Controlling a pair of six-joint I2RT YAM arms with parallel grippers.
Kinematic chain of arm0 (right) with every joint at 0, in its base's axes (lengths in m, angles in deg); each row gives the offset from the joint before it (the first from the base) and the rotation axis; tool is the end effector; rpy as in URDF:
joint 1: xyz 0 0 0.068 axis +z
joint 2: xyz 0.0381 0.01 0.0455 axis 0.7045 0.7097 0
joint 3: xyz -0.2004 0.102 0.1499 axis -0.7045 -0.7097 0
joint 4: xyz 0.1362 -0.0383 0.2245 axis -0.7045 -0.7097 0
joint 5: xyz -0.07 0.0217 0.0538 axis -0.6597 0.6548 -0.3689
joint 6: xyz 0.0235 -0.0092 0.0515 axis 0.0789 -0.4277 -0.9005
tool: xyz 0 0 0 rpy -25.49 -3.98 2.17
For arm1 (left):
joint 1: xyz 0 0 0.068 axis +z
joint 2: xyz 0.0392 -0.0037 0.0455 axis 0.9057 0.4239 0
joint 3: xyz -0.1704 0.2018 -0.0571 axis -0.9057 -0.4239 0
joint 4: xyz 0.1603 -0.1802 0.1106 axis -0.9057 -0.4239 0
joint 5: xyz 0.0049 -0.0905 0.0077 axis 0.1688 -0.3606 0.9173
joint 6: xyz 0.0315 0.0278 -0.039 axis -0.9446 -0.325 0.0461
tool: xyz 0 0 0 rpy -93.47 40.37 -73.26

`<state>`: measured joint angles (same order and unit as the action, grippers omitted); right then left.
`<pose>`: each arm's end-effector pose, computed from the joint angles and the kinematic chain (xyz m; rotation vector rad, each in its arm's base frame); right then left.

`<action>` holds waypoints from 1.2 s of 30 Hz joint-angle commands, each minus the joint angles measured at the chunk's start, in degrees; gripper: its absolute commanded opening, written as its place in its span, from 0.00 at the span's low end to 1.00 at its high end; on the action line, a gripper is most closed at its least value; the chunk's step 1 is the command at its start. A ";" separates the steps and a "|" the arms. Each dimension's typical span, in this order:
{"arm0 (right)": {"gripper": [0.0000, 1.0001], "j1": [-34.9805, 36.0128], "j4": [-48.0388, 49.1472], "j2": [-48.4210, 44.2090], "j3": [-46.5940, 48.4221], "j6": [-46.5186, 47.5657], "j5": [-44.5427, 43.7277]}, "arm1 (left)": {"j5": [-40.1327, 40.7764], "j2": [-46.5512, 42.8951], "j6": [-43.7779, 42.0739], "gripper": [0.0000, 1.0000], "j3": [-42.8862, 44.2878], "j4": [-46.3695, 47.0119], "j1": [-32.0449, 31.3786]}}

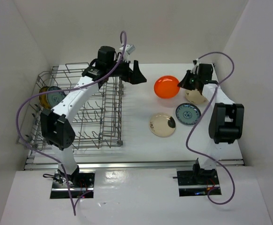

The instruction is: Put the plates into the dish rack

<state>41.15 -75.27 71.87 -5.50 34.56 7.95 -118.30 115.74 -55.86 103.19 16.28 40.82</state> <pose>0.4262 -0.0117 0.2189 0.1516 2.2744 0.5414 0.3830 -0.1968 0.3895 0.5506 1.9182 -1.0558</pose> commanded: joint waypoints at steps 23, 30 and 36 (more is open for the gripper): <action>0.00 7.06 4.92 -24.25 -2.77 -0.68 9.86 | -14.54 13.43 7.67 0.66 9.21 9.36 0.72; 0.00 8.12 5.44 -24.78 -2.24 -0.68 10.39 | -15.07 14.05 6.52 0.00 10.79 6.81 0.72; 0.27 8.12 4.74 -24.77 -2.24 -0.68 11.79 | -12.53 10.90 6.52 0.00 9.48 7.42 1.25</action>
<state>48.93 -72.67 49.40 -8.51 34.32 18.72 -127.48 130.40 -48.39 111.50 21.39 43.29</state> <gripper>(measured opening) 0.235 0.027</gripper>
